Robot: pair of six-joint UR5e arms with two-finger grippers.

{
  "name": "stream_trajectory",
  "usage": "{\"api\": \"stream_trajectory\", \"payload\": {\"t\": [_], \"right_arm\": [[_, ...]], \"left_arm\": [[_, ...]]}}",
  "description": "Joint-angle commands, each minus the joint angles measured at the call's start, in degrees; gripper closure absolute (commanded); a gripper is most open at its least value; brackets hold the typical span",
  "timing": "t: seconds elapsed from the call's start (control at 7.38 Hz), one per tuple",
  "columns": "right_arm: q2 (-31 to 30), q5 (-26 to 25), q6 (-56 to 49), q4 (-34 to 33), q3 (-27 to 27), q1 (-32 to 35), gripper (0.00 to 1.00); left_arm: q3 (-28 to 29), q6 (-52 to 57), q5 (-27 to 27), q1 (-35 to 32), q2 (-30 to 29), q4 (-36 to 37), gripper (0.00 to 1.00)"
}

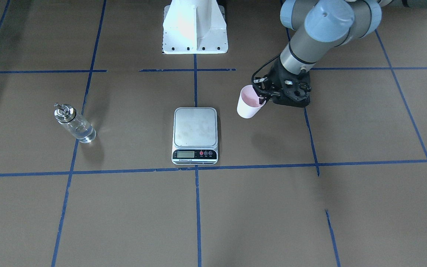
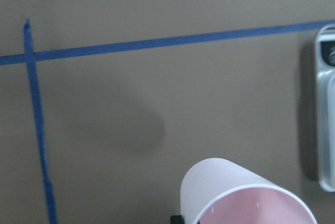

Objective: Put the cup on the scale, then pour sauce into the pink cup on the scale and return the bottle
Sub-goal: 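Lift the pink cup with the left gripper and carry it over the scale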

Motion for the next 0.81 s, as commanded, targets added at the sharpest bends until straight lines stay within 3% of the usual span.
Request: {"api": "stream_trajectory", "payload": {"t": [0.0, 0.27, 0.41, 0.68], "right_arm": [[0.0, 0.1, -0.1, 0.0, -0.1, -0.3, 0.0], [0.0, 0.1, 0.0, 0.0, 0.0, -0.3, 0.0], [0.0, 0.1, 0.0, 0.0, 0.0, -0.4, 0.0], [0.0, 0.1, 0.0, 0.0, -0.1, -0.7, 0.0]], "left_arm": [[6.8, -2.1, 5.1, 4.4, -8.1, -0.1, 1.0], [11.6, -2.9, 5.7, 5.3, -12.7, -0.2, 1.0], [17.0, -3.9, 5.8, 5.8, -16.5, -0.4, 1.0], [19.7, -4.0, 7.4, 7.3, -18.0, -1.3, 1.0]]}}
